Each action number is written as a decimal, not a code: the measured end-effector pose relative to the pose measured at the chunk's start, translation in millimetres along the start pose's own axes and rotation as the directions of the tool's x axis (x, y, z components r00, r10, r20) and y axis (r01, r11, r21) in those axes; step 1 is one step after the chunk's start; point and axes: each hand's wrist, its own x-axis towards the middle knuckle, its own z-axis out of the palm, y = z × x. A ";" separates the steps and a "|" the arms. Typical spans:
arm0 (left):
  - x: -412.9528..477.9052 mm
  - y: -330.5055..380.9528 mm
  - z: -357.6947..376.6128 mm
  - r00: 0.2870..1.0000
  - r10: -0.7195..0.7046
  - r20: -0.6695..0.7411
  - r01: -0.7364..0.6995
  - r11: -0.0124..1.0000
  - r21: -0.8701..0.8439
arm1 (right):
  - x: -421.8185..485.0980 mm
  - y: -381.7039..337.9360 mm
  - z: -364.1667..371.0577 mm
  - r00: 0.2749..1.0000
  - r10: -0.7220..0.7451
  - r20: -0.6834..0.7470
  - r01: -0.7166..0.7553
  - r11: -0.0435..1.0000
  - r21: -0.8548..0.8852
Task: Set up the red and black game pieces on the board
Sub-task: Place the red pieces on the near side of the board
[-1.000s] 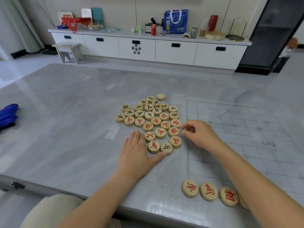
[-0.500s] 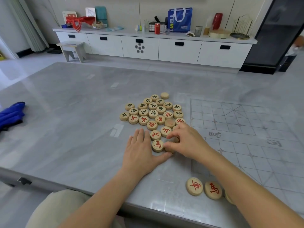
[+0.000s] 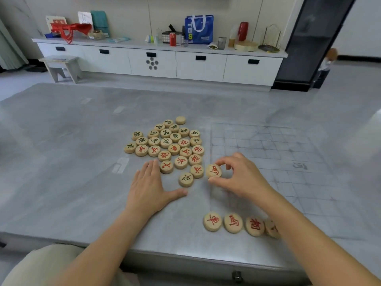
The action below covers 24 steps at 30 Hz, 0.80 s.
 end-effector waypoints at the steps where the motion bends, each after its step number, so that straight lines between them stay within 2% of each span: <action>1: 1.4 -1.5 1.1 1.000 0.015 -0.024 -0.015 1.000 0.014 | -12.7 20.5 -10.2 0.999 0.048 -0.016 -0.048 0.999 0.000; 5: 8.0 -5.8 5.4 0.996 0.057 -0.074 -0.054 0.998 0.046 | -71.4 101.7 -51.6 0.962 0.262 -0.079 -0.265 0.963 -0.040; 8: 13.4 -10.7 10.0 0.994 0.071 -0.087 -0.065 0.995 0.077 | -111.5 142.5 -79.9 0.930 0.362 -0.064 -0.366 0.928 -0.069; 14: 20.6 -19.4 16.0 0.987 0.105 -0.120 -0.098 0.993 0.059 | -159.6 179.8 -99.1 0.894 0.438 -0.096 -0.442 0.897 -0.026; 24: 21.1 -23.1 13.4 0.984 0.122 -0.128 -0.125 0.992 -0.017 | -175.1 190.3 -89.1 0.908 0.413 -0.072 -0.412 0.911 0.031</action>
